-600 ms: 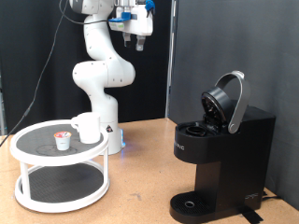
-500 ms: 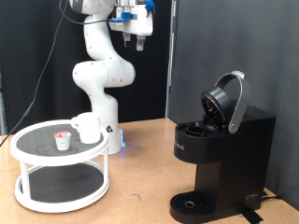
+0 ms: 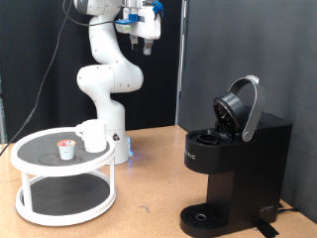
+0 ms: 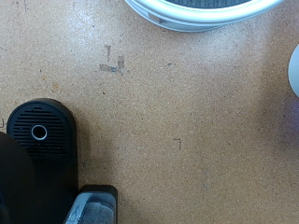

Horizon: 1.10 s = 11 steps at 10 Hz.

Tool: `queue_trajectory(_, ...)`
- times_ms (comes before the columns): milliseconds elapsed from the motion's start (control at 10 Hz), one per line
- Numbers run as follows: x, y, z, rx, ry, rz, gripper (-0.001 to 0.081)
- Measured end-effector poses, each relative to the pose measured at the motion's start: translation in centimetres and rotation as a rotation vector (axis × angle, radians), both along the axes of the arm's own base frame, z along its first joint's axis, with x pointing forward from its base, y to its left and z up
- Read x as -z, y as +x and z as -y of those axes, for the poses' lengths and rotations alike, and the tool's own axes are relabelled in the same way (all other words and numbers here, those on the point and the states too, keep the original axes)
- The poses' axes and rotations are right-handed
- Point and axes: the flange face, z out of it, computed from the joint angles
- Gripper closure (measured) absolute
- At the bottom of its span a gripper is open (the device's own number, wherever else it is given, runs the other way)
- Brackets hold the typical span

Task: Make a cup of coffee with the keurig machine

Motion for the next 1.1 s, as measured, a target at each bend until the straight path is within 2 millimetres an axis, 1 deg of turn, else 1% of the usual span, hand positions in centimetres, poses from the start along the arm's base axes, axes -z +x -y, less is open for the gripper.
queue_trajectory(400,0.1,0.1,0.1,0.004,0.006,-0.002,0.0072)
queue_trajectory(500,0.0,0.2,0.8,0.019,0.009,0.008,0.0072)
queue_trajectory(700,0.0,0.1,3.2,0.069,0.02,0.013,0.0072)
queue_trajectory(1000,0.0,-0.4,8.0,0.105,0.018,0.011,0.0072)
queue_trajectory(1100,0.0,-0.6,9.3,0.112,0.024,0.018,0.0072)
